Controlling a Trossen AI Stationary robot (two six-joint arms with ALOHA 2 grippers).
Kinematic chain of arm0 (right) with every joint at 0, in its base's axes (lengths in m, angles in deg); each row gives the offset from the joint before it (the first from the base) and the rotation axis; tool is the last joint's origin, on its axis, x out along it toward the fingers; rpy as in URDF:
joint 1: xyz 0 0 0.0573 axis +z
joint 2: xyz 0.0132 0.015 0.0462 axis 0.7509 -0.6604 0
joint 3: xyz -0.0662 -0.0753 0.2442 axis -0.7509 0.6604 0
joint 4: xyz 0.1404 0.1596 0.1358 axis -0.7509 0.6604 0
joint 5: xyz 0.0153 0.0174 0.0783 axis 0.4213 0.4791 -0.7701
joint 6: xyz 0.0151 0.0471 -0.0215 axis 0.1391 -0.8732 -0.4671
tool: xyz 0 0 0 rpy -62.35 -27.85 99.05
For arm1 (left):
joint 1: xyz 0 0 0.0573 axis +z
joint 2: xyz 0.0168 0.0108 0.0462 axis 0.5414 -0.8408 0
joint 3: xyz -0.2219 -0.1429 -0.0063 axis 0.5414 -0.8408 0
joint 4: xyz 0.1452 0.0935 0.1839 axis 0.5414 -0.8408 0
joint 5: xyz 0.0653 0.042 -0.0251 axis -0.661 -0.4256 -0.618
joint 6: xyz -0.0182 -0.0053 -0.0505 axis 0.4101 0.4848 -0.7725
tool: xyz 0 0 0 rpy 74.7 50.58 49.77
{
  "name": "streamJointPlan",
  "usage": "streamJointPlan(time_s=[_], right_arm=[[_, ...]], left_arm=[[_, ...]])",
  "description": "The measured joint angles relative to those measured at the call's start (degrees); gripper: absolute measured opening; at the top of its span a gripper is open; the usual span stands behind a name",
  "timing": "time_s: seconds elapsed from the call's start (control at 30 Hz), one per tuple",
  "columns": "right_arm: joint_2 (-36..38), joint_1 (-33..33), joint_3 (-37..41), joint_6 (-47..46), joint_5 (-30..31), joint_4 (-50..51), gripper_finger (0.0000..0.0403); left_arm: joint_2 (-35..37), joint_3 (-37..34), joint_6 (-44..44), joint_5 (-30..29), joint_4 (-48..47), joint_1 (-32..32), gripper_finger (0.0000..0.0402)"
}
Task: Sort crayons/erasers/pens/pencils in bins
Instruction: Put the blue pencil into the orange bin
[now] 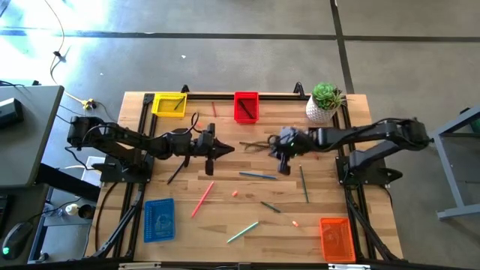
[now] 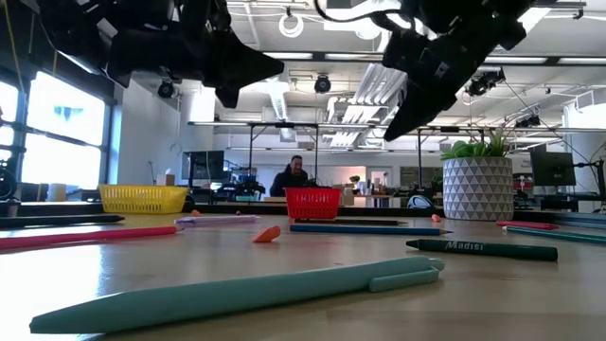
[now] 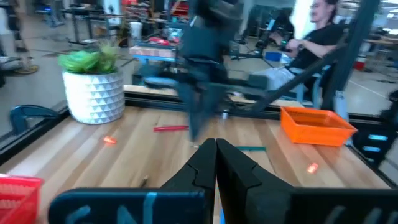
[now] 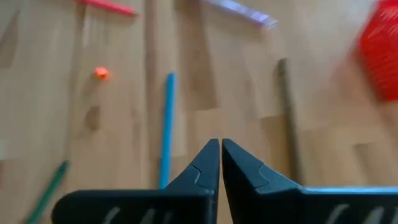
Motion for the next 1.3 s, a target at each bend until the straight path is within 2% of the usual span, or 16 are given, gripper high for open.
streamJointPlan(time_s=[0.17,0.27,0.47,0.6,0.77,1.13,1.3], right_arm=[[-5.1,6.3,-3.7,-6.2,2.2,4.1,0.0051],[-8.1,9.3,-4.9,-6.6,2.1,5.6,0.0080],[-13.7,12.4,-6.0,-11.6,6.4,6.4,0.0121],[-16.6,12.5,-6.1,-14.1,10.1,6.4,0.0123],[-19.2,12.5,-6.1,-14.2,10.4,5.9,0.0124],[-23.4,12.4,-6.3,-15.6,9.1,6.5,0.0122],[-23.8,12.4,-6.4,-17.9,8.9,8.5,0.0096]], left_arm=[[0.0,0.0,0.0,1.0,0.0,-0.1,0.0000],[0.0,0.0,0.3,2.1,-0.1,-0.7,0.0000],[0.0,-2.1,1.4,0.8,0.8,-1.7,0.0000],[0.0,-6.0,-0.5,0.4,6.6,-1.8,0.0000],[0.1,-9.3,-1.6,0.0,9.8,-1.9,0.0000],[0.1,-10.0,-2.1,-0.7,10.6,-1.9,0.0000],[0.1,-10.0,-3.1,-2.0,10.6,-1.9,0.0000]])
